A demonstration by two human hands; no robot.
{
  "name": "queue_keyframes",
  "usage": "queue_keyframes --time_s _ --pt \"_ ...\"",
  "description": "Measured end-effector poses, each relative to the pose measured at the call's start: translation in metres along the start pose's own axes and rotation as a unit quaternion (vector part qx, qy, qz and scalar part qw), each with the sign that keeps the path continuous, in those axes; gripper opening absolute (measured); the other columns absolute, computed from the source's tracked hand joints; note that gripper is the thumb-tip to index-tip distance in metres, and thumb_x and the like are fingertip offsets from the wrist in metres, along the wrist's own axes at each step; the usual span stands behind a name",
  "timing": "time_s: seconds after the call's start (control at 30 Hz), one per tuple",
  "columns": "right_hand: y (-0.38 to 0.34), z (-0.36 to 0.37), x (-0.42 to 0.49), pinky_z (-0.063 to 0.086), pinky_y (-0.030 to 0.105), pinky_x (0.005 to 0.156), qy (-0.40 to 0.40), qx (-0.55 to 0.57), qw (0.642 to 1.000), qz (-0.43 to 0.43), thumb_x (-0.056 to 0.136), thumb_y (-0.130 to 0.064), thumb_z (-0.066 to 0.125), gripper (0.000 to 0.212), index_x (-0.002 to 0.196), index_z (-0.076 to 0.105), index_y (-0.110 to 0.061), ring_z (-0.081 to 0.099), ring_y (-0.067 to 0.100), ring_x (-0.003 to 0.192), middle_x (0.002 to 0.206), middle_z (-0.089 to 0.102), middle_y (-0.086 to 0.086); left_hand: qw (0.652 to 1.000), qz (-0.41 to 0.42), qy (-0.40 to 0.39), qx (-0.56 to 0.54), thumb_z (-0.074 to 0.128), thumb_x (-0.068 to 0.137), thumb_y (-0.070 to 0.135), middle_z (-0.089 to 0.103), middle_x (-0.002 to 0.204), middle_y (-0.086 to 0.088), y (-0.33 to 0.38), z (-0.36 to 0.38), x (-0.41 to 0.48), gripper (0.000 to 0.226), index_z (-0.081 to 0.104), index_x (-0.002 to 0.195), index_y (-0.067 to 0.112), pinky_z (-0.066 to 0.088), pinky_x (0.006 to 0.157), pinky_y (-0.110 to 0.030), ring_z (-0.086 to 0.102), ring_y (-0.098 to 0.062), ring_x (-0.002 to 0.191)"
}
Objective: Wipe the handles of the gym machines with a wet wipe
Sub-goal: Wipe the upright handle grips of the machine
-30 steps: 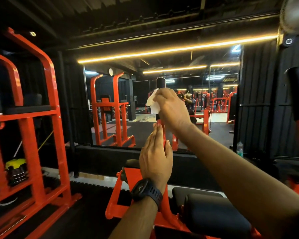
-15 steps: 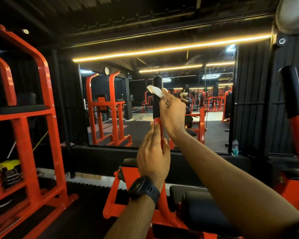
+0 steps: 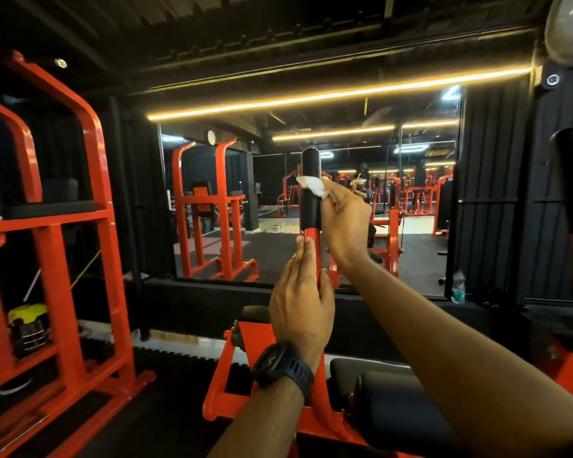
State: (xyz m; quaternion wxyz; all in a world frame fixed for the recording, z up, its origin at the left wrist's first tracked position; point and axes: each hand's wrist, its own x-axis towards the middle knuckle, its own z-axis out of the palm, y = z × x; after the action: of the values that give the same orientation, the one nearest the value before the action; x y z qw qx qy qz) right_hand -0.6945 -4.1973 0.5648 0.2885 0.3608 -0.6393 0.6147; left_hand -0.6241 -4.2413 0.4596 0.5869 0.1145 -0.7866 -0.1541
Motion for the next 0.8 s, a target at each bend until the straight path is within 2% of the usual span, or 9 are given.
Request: queue_keyframes --time_s 0.13,0.2,0.27,0.37,0.43,0.53,0.6,0.7,0.8 --pt "-0.004 0.000 -0.006 0.058 0.035 0.062 0.023 0.041 0.999 0.002 0.100 -0.010 0.052 0.029 0.124 0.067 -0.013 0.066 0.013 0.073 0.082 0.067 -0.012 1.000 -0.004 -0.002 0.004 0.069 0.093 0.022 0.050 0.150 -0.002 0.000 0.000 0.000 0.067 0.039 0.152 0.017 0.055 0.098 -0.039 0.055 -0.020 0.131" --pt "-0.001 -0.002 -0.019 0.060 0.030 0.073 0.030 0.073 0.997 0.007 0.098 -0.016 0.057 0.026 0.121 0.070 -0.012 0.067 0.004 0.081 0.087 0.069 -0.015 1.000 -0.001 -0.003 0.003 0.068 0.093 0.021 0.048 0.151 -0.001 0.000 -0.001 0.000 0.067 0.038 0.152 0.018 0.055 0.098 -0.040 0.054 -0.019 0.132" --pt "0.002 -0.004 -0.018 0.060 0.036 0.082 0.029 0.117 0.992 0.036 0.098 -0.029 0.060 0.022 0.103 0.075 -0.014 0.068 0.005 0.088 0.089 0.072 -0.008 1.000 -0.001 -0.006 -0.001 0.065 0.095 0.023 0.045 0.153 -0.001 0.001 -0.002 0.000 0.066 0.035 0.154 0.019 0.053 0.100 -0.039 0.051 -0.019 0.135" --pt "0.001 -0.005 -0.013 0.058 0.039 0.081 0.039 0.151 0.985 0.070 0.096 -0.040 0.062 0.026 0.081 0.069 -0.020 0.065 0.009 0.081 0.082 0.069 -0.004 1.000 -0.007 -0.007 0.000 0.065 0.095 0.023 0.046 0.153 -0.001 0.000 -0.002 0.000 0.066 0.034 0.154 0.019 0.053 0.101 -0.040 0.050 -0.019 0.136" --pt "0.003 -0.006 -0.023 0.059 0.030 0.081 0.036 0.109 0.992 0.048 0.096 -0.029 0.064 0.012 0.102 0.067 -0.019 0.064 -0.001 0.087 0.093 0.067 -0.011 1.000 -0.004 -0.006 0.001 0.066 0.094 0.022 0.046 0.153 -0.001 0.000 -0.003 0.000 0.068 0.035 0.154 0.019 0.053 0.100 -0.039 0.051 -0.019 0.135" --pt "0.009 -0.009 -0.027 0.055 0.015 0.078 0.016 0.089 0.995 0.048 0.098 -0.023 0.062 0.043 0.139 0.052 -0.020 0.061 -0.005 0.099 0.111 0.060 -0.018 1.000 -0.004 -0.008 -0.004 0.066 0.094 0.022 0.045 0.153 0.000 0.000 -0.003 0.000 0.068 0.034 0.154 0.021 0.053 0.100 -0.038 0.051 -0.019 0.135" --pt "0.008 -0.010 -0.022 0.051 0.010 0.076 0.000 0.098 0.994 0.052 0.098 -0.019 0.061 0.036 0.134 0.058 -0.020 0.060 -0.001 0.101 0.113 0.061 -0.015 1.000 -0.007 -0.006 -0.002 0.066 0.094 0.023 0.045 0.153 0.000 0.000 -0.003 -0.001 0.067 0.035 0.154 0.021 0.054 0.098 -0.039 0.052 -0.019 0.134" --pt "0.014 -0.017 -0.024 0.039 -0.001 0.085 -0.020 -0.059 0.993 -0.099 0.098 -0.018 0.059 0.025 0.122 0.066 -0.018 0.054 -0.008 0.103 0.116 0.061 -0.009 1.000 -0.007 -0.003 0.002 0.066 0.095 0.024 0.049 0.151 -0.001 0.000 -0.002 -0.001 0.066 0.035 0.153 0.020 0.055 0.097 -0.039 0.054 -0.020 0.132" --pt "0.026 -0.030 -0.020 0.040 0.012 0.101 -0.099 -0.163 0.943 -0.274 0.093 -0.020 0.056 0.032 0.121 0.067 -0.009 0.057 0.015 0.119 0.126 0.062 0.009 1.000 -0.005 0.003 -0.001 0.066 0.094 0.025 0.052 0.148 -0.003 -0.001 -0.001 0.000 0.065 0.038 0.152 0.019 0.055 0.096 -0.038 0.056 -0.020 0.129"
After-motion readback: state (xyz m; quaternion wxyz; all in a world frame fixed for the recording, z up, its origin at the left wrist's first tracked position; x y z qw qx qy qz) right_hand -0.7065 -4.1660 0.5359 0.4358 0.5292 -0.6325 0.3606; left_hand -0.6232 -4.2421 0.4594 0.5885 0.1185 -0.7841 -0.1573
